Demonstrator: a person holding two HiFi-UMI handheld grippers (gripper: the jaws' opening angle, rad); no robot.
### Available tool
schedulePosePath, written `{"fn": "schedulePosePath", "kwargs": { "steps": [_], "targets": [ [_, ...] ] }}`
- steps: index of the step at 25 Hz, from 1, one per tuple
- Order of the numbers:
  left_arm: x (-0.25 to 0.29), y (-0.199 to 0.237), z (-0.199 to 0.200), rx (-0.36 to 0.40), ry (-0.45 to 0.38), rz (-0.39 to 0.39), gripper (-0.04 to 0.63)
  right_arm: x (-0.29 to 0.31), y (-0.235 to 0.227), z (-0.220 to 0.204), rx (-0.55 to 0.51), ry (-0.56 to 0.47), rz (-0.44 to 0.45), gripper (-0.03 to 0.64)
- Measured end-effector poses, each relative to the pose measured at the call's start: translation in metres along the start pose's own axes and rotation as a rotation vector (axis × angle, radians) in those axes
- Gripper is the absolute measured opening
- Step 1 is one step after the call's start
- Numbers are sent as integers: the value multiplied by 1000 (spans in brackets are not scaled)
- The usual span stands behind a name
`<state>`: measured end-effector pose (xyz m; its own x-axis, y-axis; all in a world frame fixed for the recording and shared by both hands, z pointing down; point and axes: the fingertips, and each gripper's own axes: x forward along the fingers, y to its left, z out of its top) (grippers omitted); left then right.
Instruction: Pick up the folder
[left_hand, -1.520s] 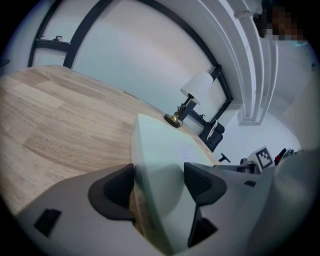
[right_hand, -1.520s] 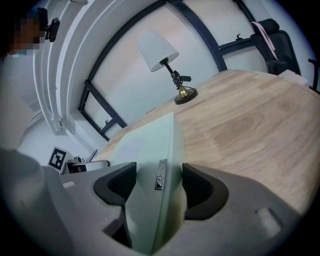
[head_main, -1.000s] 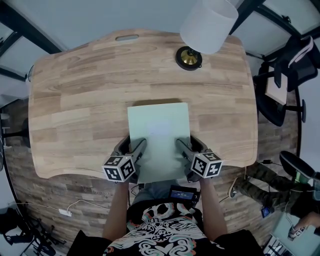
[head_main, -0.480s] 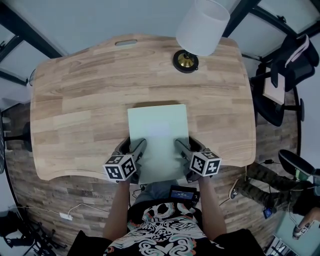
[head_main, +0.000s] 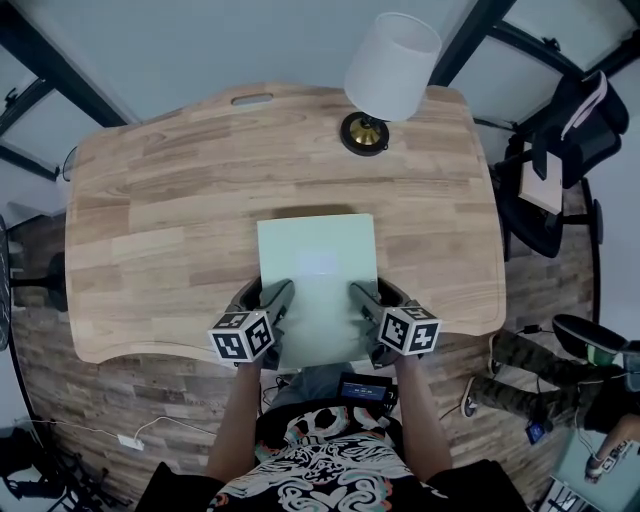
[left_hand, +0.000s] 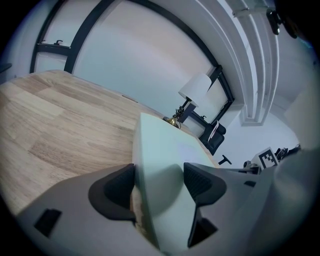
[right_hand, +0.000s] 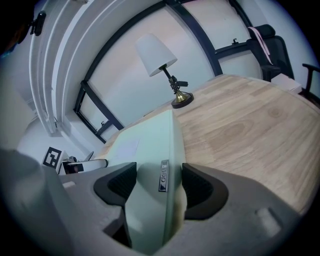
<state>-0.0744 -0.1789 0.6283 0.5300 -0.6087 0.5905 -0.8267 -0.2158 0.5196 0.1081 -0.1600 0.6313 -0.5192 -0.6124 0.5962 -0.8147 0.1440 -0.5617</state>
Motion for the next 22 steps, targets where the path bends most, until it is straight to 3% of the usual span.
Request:
{"fn": "schedulePosePath", "kwargs": {
  "steps": [22],
  "targets": [
    [-39,-21,19,7,-93,13,295,-30,26,18,-58,-93,-2,270]
  ]
}}
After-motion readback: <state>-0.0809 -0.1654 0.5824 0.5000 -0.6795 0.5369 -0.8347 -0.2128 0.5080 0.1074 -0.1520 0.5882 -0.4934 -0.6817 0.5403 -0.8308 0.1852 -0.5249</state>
